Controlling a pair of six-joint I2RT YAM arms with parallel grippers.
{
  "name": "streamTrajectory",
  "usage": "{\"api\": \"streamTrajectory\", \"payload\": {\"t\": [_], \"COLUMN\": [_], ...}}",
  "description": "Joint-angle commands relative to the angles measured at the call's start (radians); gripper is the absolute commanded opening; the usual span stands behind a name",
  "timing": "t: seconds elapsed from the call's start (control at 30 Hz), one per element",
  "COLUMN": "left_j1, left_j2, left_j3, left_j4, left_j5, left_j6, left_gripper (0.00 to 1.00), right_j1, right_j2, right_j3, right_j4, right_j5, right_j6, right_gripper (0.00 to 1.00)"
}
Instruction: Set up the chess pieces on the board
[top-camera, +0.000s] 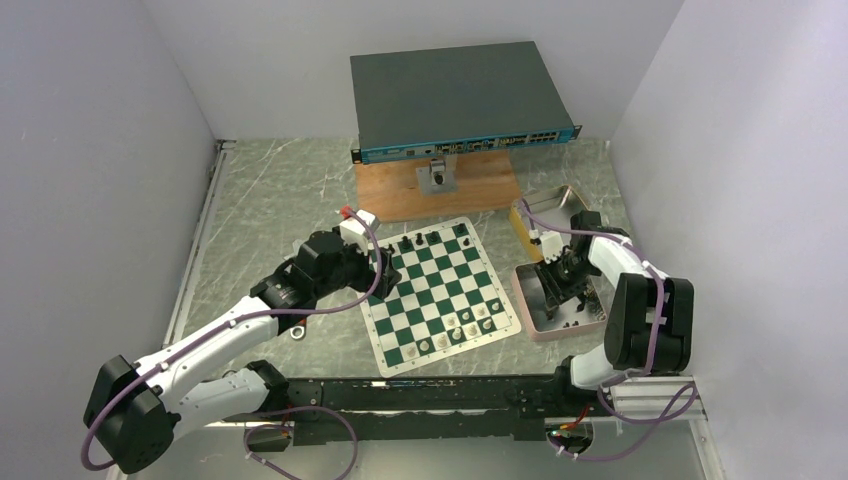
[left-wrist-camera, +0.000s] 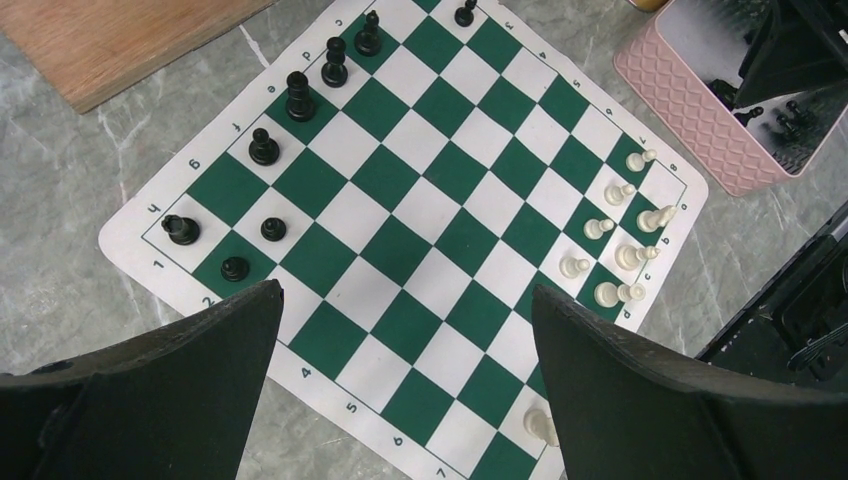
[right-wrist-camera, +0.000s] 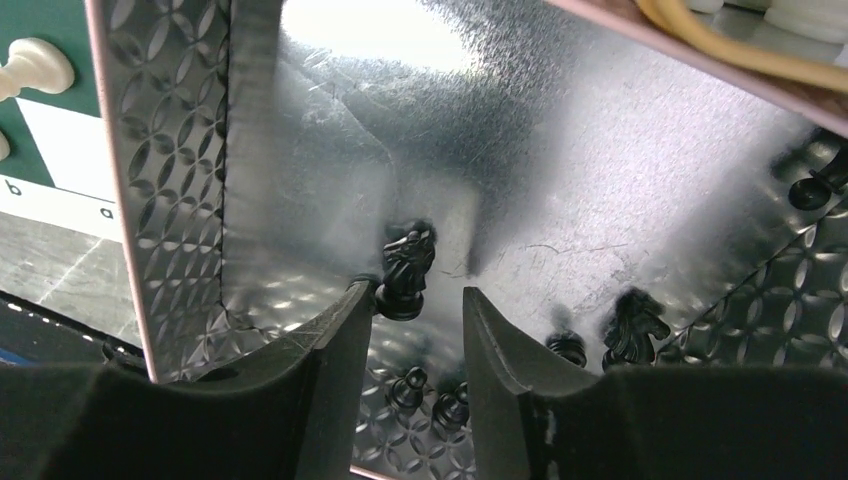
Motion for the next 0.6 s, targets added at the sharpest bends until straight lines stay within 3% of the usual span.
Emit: {"api": "streamTrajectory", "payload": {"t": [0.0, 0.3, 0.57], "left_j1": [0.004, 0.003, 0.003], "left_j2": [-0.017, -0.011, -0.016], "left_j3": [0.003, 0.008, 0.002], "left_j4": [0.037, 0.033, 0.044], "left_j5": [0.017, 0.020, 0.041], "left_j6": [0.015, 0.017, 0.021], "left_gripper": [1.00, 1.00, 1.00], "right_j1": [-0.001, -0.001, -0.001], "right_j2": [0.019, 0.021, 0.000], "right_j3": [-0.005, -0.020, -0.033], "right_j4": [0.042, 0.053, 0.081], "right_j5": [0.022, 0.056, 0.048], "right_j6": [0.030, 0.021, 0.011], "right_gripper": [0.38, 0.32, 0.16]}}
